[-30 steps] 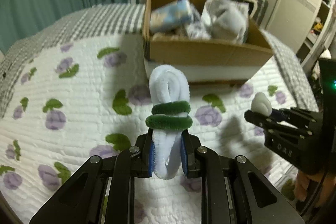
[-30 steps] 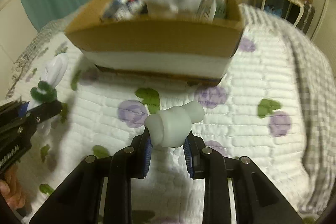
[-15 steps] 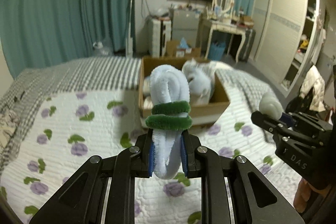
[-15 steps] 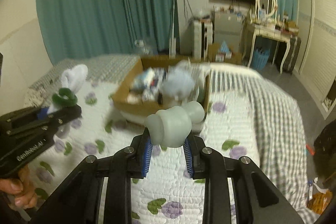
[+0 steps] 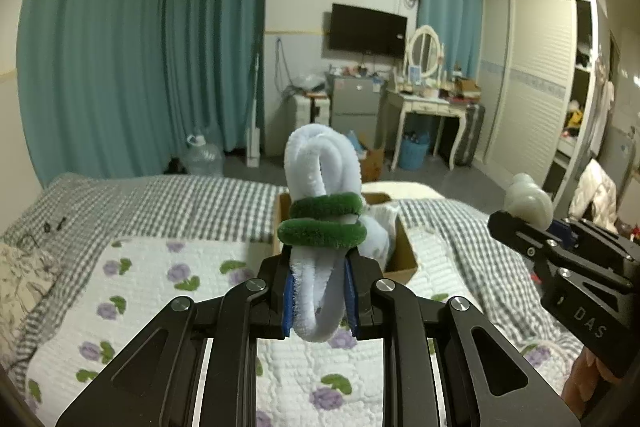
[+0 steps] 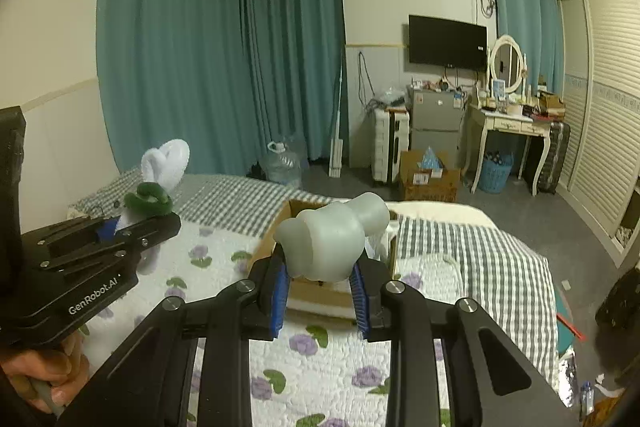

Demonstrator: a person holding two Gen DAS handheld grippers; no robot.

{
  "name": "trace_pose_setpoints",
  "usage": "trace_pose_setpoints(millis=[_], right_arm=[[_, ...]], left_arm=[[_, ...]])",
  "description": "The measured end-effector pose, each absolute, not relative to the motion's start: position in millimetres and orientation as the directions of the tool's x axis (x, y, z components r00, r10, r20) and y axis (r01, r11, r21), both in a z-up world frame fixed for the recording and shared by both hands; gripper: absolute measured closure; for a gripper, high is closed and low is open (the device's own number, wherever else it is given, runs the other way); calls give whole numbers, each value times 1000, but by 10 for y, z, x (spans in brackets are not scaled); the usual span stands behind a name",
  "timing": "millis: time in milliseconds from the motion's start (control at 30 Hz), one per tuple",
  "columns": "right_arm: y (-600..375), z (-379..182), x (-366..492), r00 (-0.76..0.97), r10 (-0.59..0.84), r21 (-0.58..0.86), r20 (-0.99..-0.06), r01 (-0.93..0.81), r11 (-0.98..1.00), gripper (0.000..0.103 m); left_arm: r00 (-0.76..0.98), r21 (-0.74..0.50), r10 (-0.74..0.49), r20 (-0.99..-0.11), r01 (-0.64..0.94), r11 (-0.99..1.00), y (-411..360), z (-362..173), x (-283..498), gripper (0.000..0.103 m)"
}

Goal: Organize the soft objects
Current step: 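Carry the sock bundle and white sock with both tools over the box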

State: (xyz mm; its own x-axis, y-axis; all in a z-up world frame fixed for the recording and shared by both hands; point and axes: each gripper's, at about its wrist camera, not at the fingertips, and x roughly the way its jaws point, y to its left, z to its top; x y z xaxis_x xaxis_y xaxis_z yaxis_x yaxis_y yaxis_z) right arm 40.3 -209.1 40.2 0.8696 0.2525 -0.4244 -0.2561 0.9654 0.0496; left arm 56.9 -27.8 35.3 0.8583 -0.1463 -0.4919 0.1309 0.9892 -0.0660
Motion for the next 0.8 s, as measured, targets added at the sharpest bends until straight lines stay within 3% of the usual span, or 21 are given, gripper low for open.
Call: trace_pose_setpoints(millis=[467, 800], right_arm=[[-2105, 479, 1027, 881, 244, 23, -405, -257, 966, 75], [-2165, -191, 1945, 815, 240, 32, -527, -264, 964, 74]], left_arm=[[856, -57, -130, -500, 118, 991, -322, 305, 1140, 84], [771, -61, -141, -621, 132, 989, -481, -290, 1908, 84]])
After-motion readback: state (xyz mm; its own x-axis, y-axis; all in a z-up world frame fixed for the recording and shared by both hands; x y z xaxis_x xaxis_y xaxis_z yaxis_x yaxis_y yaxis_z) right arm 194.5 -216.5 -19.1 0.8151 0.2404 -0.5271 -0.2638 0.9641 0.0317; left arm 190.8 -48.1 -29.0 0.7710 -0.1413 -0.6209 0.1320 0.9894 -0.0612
